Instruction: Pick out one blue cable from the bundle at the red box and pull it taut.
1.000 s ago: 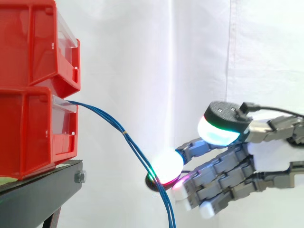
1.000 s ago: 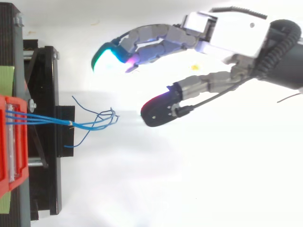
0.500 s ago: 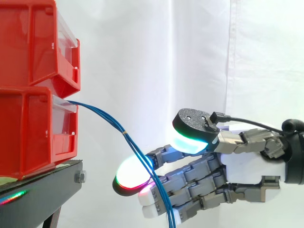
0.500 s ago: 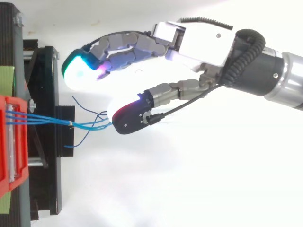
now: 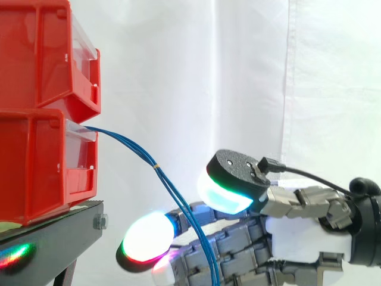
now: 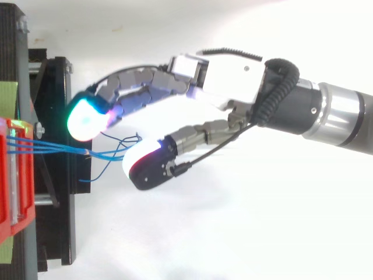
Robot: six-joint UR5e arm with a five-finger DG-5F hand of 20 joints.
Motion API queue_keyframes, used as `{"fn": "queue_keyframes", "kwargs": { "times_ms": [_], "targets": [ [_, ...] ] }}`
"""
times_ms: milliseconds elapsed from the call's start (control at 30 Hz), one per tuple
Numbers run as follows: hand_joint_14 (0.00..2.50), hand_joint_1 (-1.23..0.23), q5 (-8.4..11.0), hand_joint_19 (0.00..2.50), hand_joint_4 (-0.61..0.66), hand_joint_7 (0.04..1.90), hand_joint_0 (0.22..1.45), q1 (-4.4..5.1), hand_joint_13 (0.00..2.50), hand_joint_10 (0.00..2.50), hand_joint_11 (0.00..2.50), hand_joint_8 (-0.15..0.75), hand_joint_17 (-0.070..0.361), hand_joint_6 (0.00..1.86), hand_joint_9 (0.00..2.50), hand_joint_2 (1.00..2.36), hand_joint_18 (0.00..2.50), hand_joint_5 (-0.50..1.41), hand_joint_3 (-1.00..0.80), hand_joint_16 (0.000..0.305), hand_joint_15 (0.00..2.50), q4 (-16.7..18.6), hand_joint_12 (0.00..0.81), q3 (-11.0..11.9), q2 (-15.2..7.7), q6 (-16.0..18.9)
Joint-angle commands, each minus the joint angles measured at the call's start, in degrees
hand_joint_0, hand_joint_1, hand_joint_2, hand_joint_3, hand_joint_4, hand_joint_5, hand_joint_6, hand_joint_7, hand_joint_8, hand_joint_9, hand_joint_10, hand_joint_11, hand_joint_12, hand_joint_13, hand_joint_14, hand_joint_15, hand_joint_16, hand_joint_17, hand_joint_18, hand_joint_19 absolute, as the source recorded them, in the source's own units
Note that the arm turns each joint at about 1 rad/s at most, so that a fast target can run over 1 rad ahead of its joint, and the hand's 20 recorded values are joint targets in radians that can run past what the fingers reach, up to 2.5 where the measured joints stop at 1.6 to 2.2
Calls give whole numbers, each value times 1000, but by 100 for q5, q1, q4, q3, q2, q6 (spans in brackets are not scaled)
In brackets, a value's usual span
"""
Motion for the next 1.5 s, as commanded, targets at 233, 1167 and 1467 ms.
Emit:
{"fn": "queue_keyframes", "kwargs": {
  "times_ms": [233,1167,1467],
  "targets": [
    [14,-602,-273,626,203,784,524,56,576,12,339,230,114,502,633,1003,399,-180,-468,51,360,3,316,-9,-82,174],
    [16,-578,-316,663,207,842,553,12,651,13,375,233,112,503,707,1007,455,-158,-428,50,409,276,310,88,-73,429],
    [16,-619,-352,655,198,935,566,3,651,15,388,229,111,503,708,1008,458,-145,-405,49,406,267,310,88,-82,429]
  ]
}}
